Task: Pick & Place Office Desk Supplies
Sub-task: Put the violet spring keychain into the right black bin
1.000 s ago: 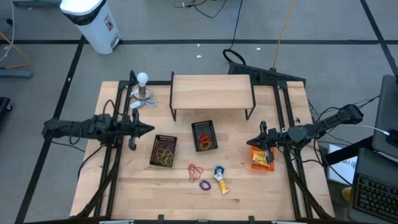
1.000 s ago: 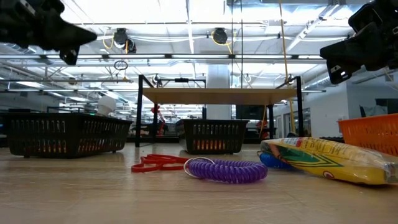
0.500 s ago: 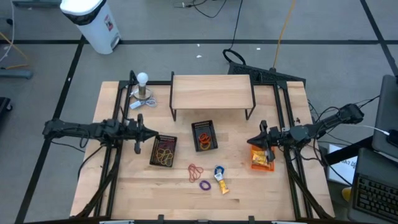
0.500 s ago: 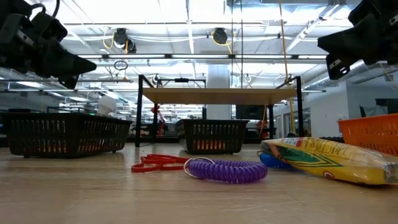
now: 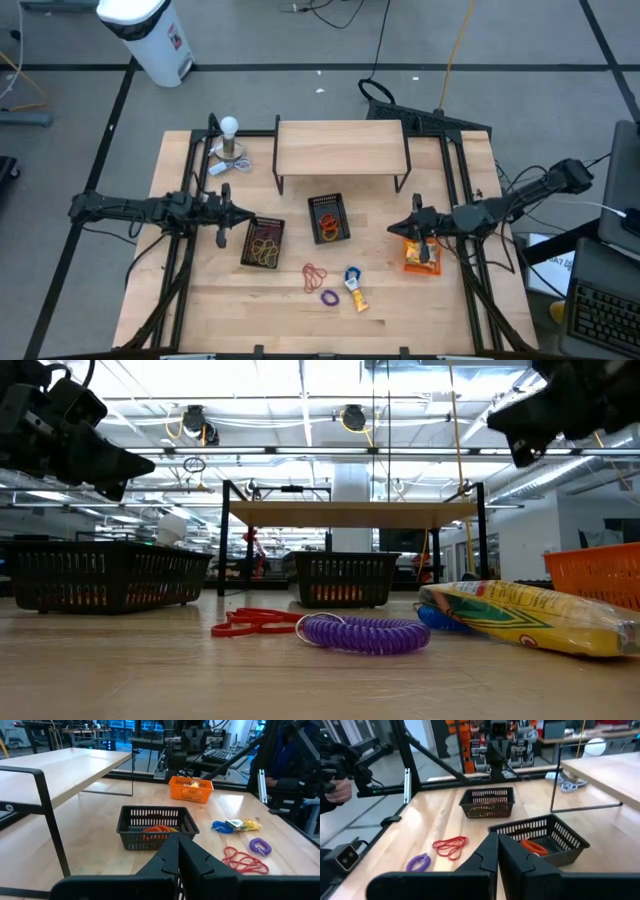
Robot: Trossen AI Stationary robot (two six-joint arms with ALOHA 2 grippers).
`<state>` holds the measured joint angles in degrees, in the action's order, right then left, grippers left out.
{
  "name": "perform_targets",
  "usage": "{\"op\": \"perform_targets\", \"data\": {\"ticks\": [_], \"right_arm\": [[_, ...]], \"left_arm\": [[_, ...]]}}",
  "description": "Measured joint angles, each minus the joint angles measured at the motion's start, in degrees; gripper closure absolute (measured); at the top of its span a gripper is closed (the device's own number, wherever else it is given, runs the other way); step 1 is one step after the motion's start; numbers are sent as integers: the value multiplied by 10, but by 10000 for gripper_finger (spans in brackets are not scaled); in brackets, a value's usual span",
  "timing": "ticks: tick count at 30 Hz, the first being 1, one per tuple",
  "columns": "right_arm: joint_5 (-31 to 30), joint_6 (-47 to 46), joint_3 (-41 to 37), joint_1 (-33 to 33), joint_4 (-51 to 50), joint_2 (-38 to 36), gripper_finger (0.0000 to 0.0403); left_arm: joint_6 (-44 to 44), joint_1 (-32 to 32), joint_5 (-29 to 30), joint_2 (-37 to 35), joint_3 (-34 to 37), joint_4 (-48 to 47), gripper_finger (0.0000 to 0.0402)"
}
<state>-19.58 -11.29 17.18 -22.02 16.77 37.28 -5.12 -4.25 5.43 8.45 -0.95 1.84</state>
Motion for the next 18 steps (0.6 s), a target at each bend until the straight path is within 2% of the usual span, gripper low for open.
{"op": "perform_targets", "data": {"ticks": [6,12,16,18], "right_arm": [[1,-17,120,-12,-104,126,403],[6,-39,244,-25,-128,307,403],[62,-44,304,-28,-121,409,401],[88,-59,326,-33,-115,453,388]], "left_arm": [[-39,0,1,3,0,-2,397],[-60,0,2,3,0,-2,398],[-73,0,8,3,0,-1,387],[-75,0,10,3,0,0,386]]}}
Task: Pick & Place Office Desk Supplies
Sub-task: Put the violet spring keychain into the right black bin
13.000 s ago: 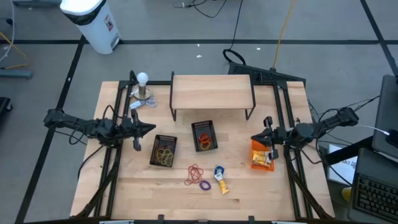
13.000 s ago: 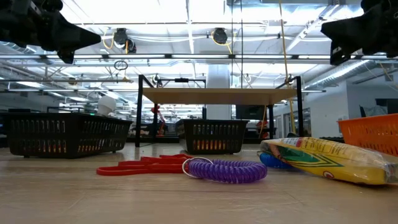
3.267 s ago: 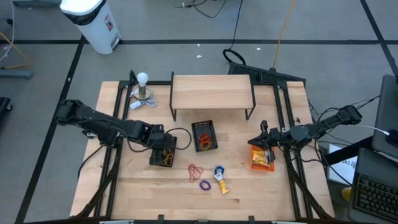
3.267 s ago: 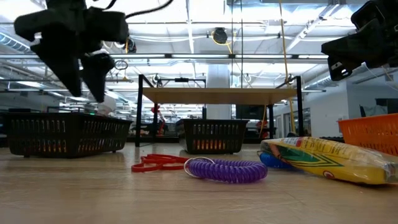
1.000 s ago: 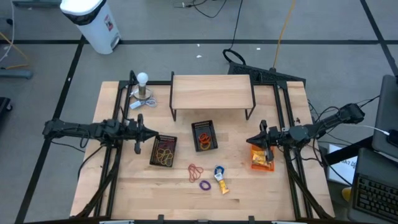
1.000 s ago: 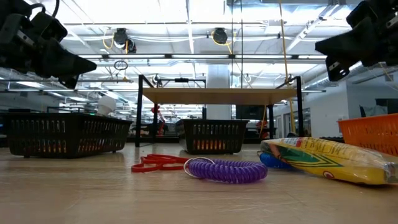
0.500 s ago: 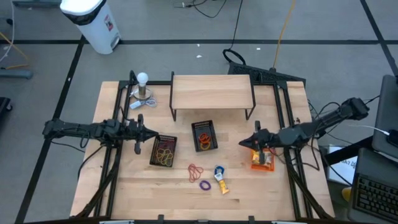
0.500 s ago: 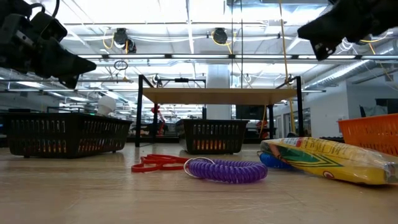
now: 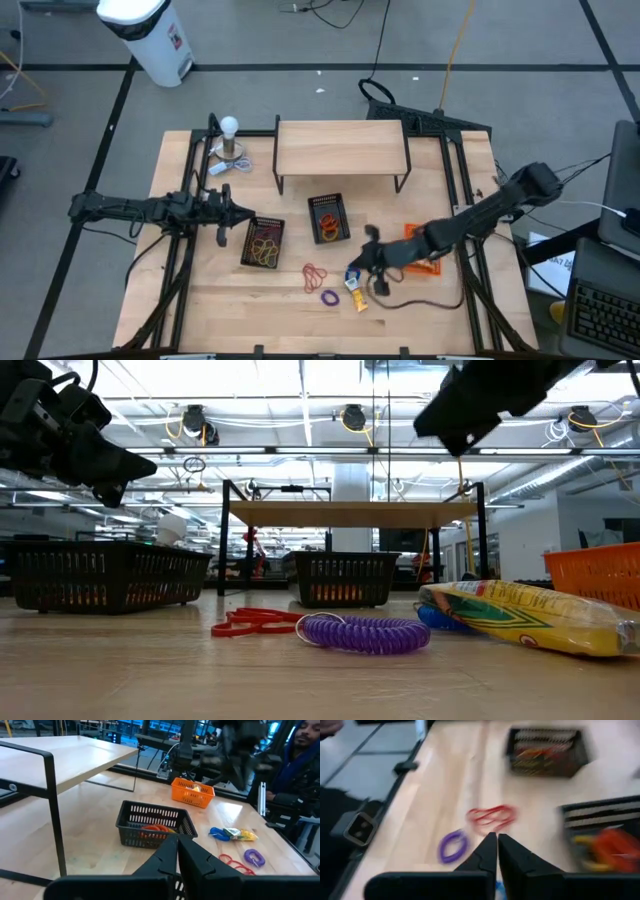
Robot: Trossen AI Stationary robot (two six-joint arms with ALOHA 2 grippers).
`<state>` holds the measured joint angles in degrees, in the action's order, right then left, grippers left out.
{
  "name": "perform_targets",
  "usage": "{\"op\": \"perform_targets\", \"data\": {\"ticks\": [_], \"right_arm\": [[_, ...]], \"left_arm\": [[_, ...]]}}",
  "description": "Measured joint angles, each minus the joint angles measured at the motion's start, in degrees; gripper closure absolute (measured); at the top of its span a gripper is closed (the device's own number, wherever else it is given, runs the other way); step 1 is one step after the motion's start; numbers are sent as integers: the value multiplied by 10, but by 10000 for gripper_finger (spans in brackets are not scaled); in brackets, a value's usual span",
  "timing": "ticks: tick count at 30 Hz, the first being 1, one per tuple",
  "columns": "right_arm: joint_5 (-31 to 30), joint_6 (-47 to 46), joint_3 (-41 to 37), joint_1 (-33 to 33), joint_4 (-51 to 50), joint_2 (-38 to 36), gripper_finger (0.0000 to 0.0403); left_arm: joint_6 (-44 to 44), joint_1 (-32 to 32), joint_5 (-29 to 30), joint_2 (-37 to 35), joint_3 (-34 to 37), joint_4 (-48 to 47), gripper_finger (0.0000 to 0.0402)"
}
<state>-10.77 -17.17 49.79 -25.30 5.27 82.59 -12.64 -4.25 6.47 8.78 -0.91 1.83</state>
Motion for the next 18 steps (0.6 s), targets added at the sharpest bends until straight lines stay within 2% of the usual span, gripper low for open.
{"op": "perform_targets", "data": {"ticks": [2,6,10,13,18], "right_arm": [[29,-14,24,-6,-1,43,361],[46,2,74,-28,0,121,280],[27,52,114,-60,-3,187,218],[20,68,147,-76,-12,224,203],[19,88,204,-79,-30,277,210]], "left_arm": [[0,0,0,0,0,0,390],[0,0,0,0,0,0,399],[-2,0,1,0,0,0,392],[-9,0,1,0,0,0,384],[-16,0,1,0,0,0,387]]}}
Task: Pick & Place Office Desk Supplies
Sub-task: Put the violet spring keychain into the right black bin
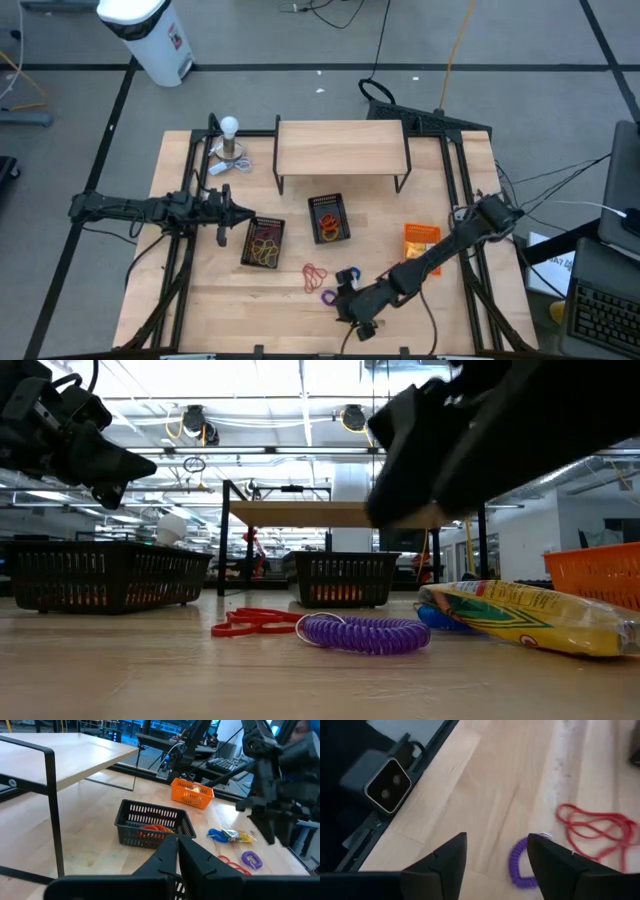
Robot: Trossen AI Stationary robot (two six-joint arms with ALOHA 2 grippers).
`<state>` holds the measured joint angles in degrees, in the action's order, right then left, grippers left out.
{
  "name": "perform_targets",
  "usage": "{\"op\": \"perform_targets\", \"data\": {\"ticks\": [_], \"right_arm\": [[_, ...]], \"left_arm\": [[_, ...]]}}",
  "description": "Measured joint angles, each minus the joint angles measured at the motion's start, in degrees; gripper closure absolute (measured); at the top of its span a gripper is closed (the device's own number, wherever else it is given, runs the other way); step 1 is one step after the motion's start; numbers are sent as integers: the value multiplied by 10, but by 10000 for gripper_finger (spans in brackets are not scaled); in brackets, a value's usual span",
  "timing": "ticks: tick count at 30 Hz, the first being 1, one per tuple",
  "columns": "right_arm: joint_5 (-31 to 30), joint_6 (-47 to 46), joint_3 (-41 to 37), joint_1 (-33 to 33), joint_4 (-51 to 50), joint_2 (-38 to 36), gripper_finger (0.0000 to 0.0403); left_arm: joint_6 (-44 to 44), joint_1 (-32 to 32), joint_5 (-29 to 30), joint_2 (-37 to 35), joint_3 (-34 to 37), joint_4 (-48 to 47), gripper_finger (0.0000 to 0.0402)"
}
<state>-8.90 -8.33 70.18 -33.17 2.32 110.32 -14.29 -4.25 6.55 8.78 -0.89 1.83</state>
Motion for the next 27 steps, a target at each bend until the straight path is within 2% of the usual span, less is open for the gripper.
{"op": "perform_targets", "data": {"ticks": [6,12,20,27], "right_arm": [[14,1,48,14,-87,49,235],[4,-15,49,22,-123,56,249],[18,-12,48,27,-126,58,264],[34,-49,9,48,-95,55,309]], "left_arm": [[-19,0,0,0,0,0,399],[-28,0,0,0,0,0,383],[-18,0,0,0,0,0,393],[-14,0,0,0,0,0,391]]}}
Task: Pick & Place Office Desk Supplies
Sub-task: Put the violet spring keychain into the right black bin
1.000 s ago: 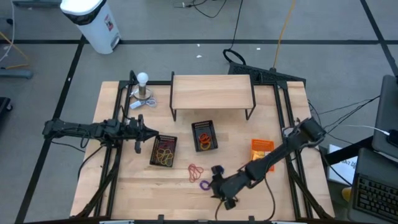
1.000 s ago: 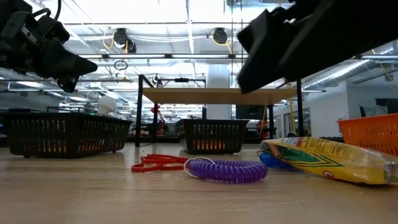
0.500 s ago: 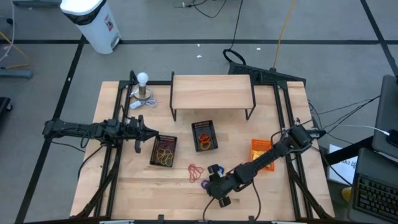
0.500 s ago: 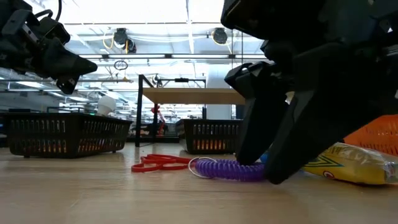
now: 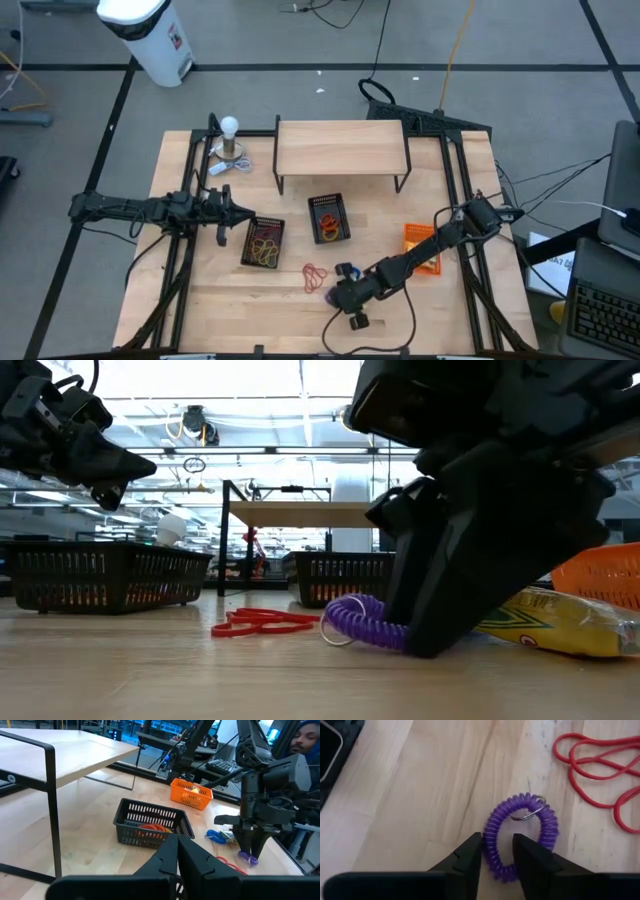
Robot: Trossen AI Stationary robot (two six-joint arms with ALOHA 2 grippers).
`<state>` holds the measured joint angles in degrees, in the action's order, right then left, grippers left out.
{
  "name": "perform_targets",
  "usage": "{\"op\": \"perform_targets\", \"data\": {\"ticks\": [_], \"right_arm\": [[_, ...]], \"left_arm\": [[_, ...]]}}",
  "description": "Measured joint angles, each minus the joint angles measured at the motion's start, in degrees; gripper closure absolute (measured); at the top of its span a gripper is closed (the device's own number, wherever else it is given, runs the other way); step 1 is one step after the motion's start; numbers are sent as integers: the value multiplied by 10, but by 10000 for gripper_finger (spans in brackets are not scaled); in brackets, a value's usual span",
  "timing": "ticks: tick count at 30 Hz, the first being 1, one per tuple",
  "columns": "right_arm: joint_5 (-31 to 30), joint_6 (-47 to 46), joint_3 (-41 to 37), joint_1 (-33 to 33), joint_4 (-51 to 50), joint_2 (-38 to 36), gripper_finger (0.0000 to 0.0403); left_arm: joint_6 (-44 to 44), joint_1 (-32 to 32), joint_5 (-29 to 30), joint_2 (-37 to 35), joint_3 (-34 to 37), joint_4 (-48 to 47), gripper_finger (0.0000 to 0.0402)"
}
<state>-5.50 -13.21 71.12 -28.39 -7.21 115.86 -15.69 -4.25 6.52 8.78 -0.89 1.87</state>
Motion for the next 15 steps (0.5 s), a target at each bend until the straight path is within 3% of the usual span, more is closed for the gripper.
{"op": "perform_targets", "data": {"ticks": [7,12,15], "right_arm": [[-2,-11,-10,2,3,-10,387],[-8,12,-16,-2,7,-75,387],[-45,49,-13,-11,19,-149,396]], "left_arm": [[24,0,0,0,0,0,384],[31,0,0,0,0,1,397],[34,0,1,0,0,4,398]]}}
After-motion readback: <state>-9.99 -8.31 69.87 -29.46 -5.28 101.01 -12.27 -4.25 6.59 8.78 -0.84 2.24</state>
